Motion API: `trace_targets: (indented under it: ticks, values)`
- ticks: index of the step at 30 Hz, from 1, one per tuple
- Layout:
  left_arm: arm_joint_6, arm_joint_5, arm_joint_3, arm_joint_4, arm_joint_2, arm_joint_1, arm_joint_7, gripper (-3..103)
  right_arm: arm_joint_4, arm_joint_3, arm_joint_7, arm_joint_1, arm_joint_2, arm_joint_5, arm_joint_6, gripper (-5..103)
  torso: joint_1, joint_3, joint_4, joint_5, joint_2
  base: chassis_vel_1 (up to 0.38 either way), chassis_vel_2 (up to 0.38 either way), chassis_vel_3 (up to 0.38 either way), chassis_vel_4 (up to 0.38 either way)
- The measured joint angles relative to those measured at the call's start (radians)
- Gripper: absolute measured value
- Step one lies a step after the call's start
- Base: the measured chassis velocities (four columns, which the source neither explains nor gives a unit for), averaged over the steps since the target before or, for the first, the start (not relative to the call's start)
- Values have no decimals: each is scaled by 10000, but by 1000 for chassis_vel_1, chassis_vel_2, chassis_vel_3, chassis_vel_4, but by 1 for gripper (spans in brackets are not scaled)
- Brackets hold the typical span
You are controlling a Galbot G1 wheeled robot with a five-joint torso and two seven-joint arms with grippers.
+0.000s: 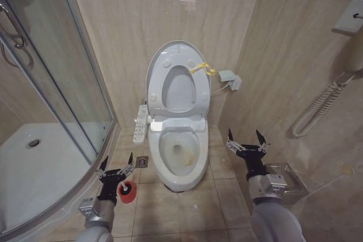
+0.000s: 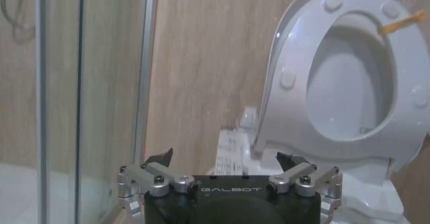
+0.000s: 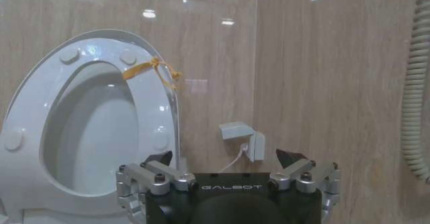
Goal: Open the toilet lid, clean the toilet bowl with a toilet brush, close the toilet lid, and flush.
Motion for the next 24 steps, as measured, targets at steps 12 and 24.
trace_targets:
  ticks: [12,24]
  values:
    - [154,-674,-387,-1857,752,878,-273,100,0,0,0,0,0,0,0,100,0,0,0,-1,0,0,0,0,0]
    - [74,-802,-361,-1983,715,1198,-333,100,0,0,0,0,0,0,0,100,0,-1,0,-2,0,0,0,0,0]
